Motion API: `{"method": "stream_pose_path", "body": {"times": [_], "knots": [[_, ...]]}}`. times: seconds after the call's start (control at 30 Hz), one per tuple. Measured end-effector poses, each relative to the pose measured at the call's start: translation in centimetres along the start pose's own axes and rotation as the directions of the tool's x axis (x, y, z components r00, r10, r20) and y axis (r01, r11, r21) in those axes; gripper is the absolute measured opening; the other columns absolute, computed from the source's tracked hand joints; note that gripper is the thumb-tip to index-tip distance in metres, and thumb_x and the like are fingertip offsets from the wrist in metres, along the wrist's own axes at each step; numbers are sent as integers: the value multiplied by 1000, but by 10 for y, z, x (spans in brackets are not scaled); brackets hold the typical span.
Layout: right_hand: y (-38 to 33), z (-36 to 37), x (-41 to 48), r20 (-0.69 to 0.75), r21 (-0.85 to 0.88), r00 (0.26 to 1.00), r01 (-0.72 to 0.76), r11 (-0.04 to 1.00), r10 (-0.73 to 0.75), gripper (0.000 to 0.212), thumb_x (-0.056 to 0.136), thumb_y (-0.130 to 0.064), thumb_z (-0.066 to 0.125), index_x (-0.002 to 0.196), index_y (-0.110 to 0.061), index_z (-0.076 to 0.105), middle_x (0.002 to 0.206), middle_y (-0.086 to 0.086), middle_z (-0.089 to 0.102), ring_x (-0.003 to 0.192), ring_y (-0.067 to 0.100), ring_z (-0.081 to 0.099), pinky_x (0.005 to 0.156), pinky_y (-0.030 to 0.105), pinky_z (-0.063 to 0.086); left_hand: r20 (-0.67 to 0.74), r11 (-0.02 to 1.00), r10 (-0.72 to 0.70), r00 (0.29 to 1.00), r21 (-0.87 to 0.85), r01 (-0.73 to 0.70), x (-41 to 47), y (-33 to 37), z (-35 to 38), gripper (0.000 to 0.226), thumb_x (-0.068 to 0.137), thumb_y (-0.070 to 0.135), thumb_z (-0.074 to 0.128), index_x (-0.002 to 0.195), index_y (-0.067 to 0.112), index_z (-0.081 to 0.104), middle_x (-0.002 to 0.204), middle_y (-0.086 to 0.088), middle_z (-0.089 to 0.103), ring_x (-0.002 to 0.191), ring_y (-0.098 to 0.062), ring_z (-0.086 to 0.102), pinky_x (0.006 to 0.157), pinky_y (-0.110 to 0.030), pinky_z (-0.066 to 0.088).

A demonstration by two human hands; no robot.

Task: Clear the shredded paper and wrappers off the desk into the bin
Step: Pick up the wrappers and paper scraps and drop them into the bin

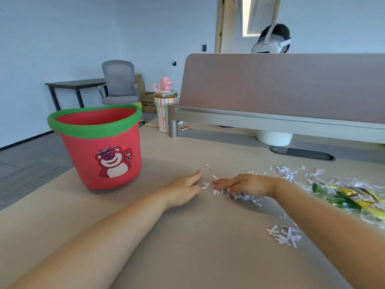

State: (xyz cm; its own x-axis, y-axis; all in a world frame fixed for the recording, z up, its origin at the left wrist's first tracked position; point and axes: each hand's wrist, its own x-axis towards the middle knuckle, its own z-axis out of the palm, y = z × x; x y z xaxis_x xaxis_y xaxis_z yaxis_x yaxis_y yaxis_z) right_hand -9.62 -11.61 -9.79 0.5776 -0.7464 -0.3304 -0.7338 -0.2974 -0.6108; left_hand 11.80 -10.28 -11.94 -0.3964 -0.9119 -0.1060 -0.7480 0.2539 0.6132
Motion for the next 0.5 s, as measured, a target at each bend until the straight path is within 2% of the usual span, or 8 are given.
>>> {"method": "stream_pose_path", "body": {"times": [0.07,0.13,0.2,0.23,0.3,0.37,0.43,0.5], "knots": [[3,5,-29,-5,100,1000,-17,995,18,41,90,0,41,125,-16,56,134,-17,43,133,-1,31,107,10,22,38,988,81,996,-136,-75,-3,15,14,57,92,3,37,146,15,22,151,-1,33,138,-10,31,107,-14,22],[8,6,-55,-101,218,994,-13,976,36,36,90,3,42,118,-9,61,127,-10,53,125,4,45,97,1,34,-84,975,109,990,-186,-123,2,24,21,56,90,-1,39,143,12,29,150,-4,35,137,-13,35,105,-16,26],[14,4,-76,-270,268,960,0,963,75,32,92,0,43,114,-10,64,124,-10,56,119,4,49,96,2,35,-221,995,100,970,-7,-104,16,27,19,53,93,13,43,144,13,27,155,-4,24,143,-15,23,113,-23,19],[18,2,-83,-356,255,930,-3,967,97,32,92,-2,43,114,-13,64,124,-10,56,118,3,49,100,6,33,-221,995,73,972,80,-57,25,29,17,56,95,23,42,146,12,22,158,-5,14,146,-16,13,116,-27,13],[28,3,-94,-473,200,870,-45,979,137,32,94,-5,42,116,-17,63,124,-12,55,120,5,48,97,6,32,-150,980,-71,986,175,97,42,32,13,63,97,40,32,148,10,10,159,-6,-1,147,-18,-2,119,-33,6],[40,8,-100,-540,140,822,-125,982,182,32,94,-11,43,120,-19,59,131,-9,53,123,10,48,95,9,33,-90,953,-145,985,254,163,57,38,17,65,97,46,24,148,8,8,159,-10,-1,147,-21,-2,119,-36,5],[53,11,-105,-600,101,765,-216,971,233,32,94,-17,44,124,-21,55,137,-1,52,125,17,48,100,22,33,-49,948,-98,994,299,108,63,49,26,62,99,43,22,147,6,13,159,-11,3,147,-21,1,119,-34,5],[60,12,-111,-639,116,715,-275,954,284,34,93,-18,45,126,-22,53,137,4,51,125,22,48,100,27,34,44,965,-10,999,262,-2,60,64,36,59,100,40,23,147,7,14,159,-9,4,147,-18,1,118,-30,3]]}}
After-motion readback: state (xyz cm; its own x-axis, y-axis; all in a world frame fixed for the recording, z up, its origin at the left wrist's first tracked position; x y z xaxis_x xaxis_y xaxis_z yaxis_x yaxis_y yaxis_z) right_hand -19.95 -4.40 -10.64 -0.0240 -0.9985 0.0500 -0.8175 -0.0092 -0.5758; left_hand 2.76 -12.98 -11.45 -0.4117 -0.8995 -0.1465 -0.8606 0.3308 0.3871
